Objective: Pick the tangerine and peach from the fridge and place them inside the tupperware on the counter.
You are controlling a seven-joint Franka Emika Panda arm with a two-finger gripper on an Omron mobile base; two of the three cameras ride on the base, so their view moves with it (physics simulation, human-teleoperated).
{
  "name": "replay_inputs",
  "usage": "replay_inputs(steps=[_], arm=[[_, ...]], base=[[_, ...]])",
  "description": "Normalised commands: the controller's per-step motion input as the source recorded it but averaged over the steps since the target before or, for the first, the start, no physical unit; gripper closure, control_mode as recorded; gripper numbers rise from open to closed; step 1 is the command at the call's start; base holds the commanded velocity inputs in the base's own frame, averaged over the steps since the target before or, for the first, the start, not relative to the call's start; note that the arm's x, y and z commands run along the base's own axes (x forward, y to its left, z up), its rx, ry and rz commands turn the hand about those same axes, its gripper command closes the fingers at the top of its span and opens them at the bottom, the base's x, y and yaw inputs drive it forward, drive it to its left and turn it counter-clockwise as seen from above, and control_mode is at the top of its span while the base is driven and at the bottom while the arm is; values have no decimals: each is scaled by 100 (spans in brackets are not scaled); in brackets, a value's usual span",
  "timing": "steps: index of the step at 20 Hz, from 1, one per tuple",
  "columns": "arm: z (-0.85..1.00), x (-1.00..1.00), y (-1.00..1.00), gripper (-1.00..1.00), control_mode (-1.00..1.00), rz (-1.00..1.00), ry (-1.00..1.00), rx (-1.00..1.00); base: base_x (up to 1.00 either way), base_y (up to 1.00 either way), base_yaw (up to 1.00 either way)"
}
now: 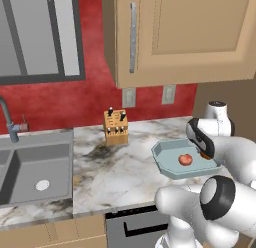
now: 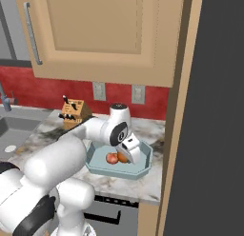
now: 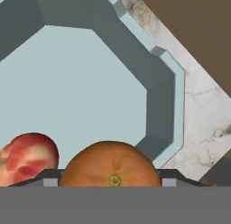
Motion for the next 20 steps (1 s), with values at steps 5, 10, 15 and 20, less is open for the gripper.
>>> replay_inputs(steps=[5, 10, 15, 20], arm=[[-29, 7, -8, 100, -100, 0, 0, 0], [-22, 9, -2, 100, -100, 0, 0, 0], [-16, 7, 0, -100, -100, 0, 0, 0], [-14, 5, 0, -100, -100, 0, 0, 0]], base=[[0, 0, 0], [0, 0, 0], [0, 0, 0], [0, 0, 0]])
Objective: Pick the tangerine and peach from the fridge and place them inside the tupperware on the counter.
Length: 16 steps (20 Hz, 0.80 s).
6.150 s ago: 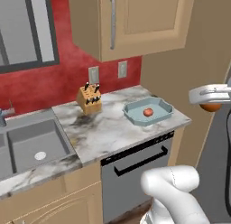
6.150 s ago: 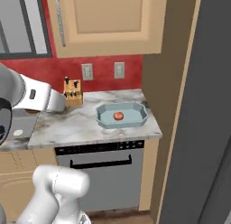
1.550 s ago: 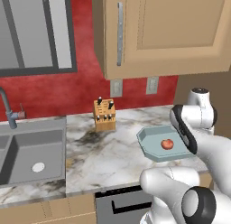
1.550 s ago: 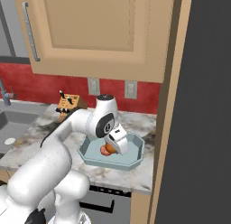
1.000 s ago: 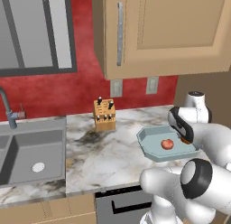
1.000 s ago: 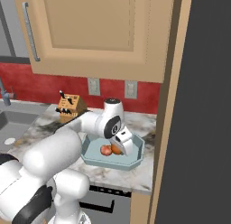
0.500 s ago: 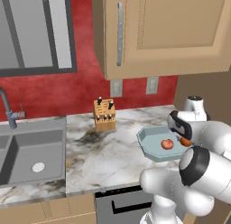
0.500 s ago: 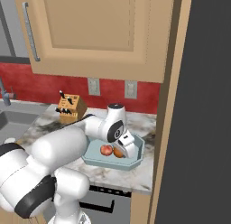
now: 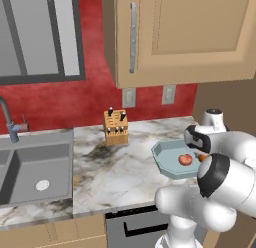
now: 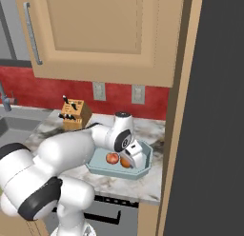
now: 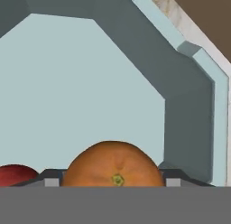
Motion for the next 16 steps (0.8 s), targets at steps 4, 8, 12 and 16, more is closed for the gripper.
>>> replay_inputs(steps=[4, 8, 12, 16], arm=[[-8, 1, 0, -100, -100, 0, -3, 0], [1, 0, 0, -100, -100, 0, -8, 0], [27, -19, 0, -100, -100, 0, -11, 0], [51, -45, 5, -100, -100, 0, -13, 0]], base=[[0, 0, 0], [0, 0, 0], [0, 0, 0], [0, 0, 0]])
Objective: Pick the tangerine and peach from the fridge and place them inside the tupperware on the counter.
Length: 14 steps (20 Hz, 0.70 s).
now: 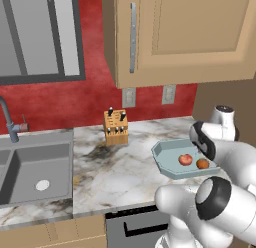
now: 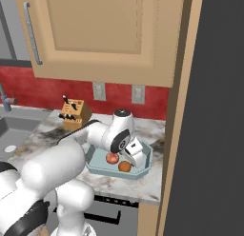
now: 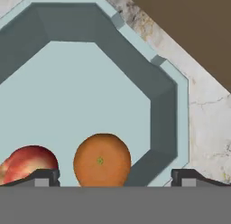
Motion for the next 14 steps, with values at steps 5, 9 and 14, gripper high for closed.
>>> replay_inputs(steps=[5, 9, 14], arm=[[56, -38, 20, -100, -100, 0, 0, 0], [59, -27, 37, -100, -100, 0, 0, 0], [61, -13, 48, -100, -100, 2, 8, 0]], base=[[0, 0, 0], [0, 0, 0], [0, 0, 0]])
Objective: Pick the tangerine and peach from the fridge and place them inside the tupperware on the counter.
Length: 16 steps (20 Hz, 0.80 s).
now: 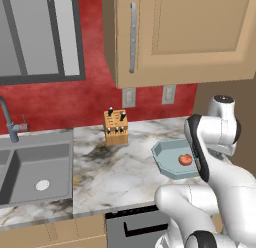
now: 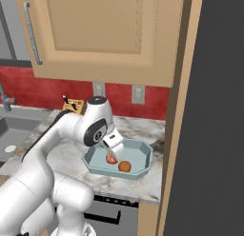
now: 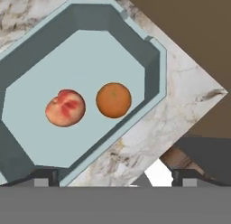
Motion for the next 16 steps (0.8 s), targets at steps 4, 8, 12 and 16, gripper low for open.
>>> replay_inputs(steps=[4, 8, 12, 16], arm=[[60, -17, 48, -100, -100, 11, 10, -2], [52, -25, 47, -100, -100, 21, 3, -5], [43, -38, 45, -100, -100, 26, 0, -7], [41, -43, 45, -100, -100, 27, 0, -6]], base=[[0, 0, 0], [0, 0, 0], [0, 0, 0], [0, 0, 0]])
